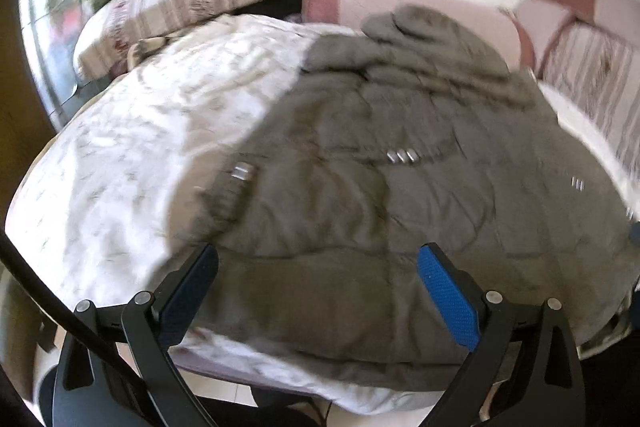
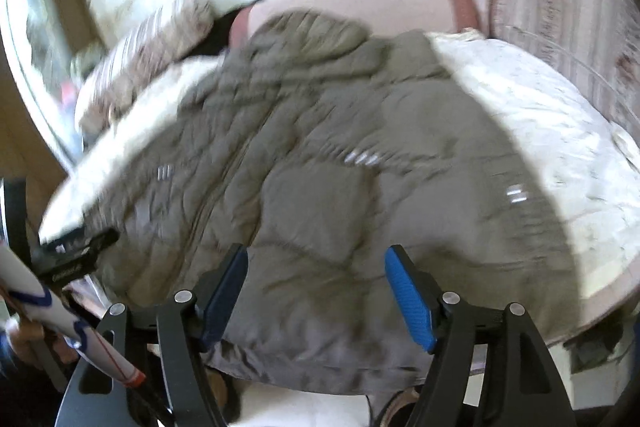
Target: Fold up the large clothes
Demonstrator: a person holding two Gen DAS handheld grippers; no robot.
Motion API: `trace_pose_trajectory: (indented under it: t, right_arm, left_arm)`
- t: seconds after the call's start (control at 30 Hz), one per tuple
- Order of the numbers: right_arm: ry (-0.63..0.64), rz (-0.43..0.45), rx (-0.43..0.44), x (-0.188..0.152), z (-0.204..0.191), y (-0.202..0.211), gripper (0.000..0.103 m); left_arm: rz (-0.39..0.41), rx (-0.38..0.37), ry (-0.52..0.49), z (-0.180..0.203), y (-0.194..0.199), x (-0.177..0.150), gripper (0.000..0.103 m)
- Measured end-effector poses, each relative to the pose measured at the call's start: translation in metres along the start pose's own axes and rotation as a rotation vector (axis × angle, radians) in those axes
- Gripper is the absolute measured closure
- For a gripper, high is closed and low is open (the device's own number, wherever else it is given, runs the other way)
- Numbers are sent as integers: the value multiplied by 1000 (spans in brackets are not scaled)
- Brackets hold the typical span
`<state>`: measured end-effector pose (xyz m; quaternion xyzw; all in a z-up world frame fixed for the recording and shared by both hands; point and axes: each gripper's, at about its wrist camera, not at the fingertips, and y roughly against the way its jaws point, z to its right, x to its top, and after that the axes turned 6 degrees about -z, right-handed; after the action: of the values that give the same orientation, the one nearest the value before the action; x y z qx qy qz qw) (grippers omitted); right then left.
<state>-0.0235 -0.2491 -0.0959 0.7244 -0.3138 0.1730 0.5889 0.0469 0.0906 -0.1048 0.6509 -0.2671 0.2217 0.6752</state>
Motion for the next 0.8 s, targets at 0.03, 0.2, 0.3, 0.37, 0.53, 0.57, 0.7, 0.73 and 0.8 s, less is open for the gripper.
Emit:
trace_pose_trajectory:
  t: [0.03,0.2,0.3,0.37,0.53,0.57,0.7,0.73,0.8]
  right_arm:
    - [-33,24,-6,3,12,10,27]
    - [-199,121,-118,11,82,56,27]
    - [-327,121,-142,3,127,65,27]
    - [-452,79,-60,-7,155,58,27]
    - [-518,31,67,-9,164,42,27]
    - [-517,18,85,-7,162,37,27]
    - [-528,-20,103,-7,158,22,27]
    - [-529,-30,115,-8,157,17,27]
    - [-522,-69,143,-11,151,7,27]
  left_arm:
    - [10,7,17,-9,5,3,3]
    - [-7,35,147,-61,1,16,3]
    - [-85,-45,253,-86,-19,14,12]
    - [-147,-138,312,-94,-34,11,20]
    - [-164,-206,336,-90,-42,9,21]
    - [-165,-217,329,-87,-42,8,21]
    - [-171,-212,297,-75,-42,2,21]
    - [-170,-210,279,-70,-41,0,21]
    - [-172,-218,272,-67,-39,-3,21]
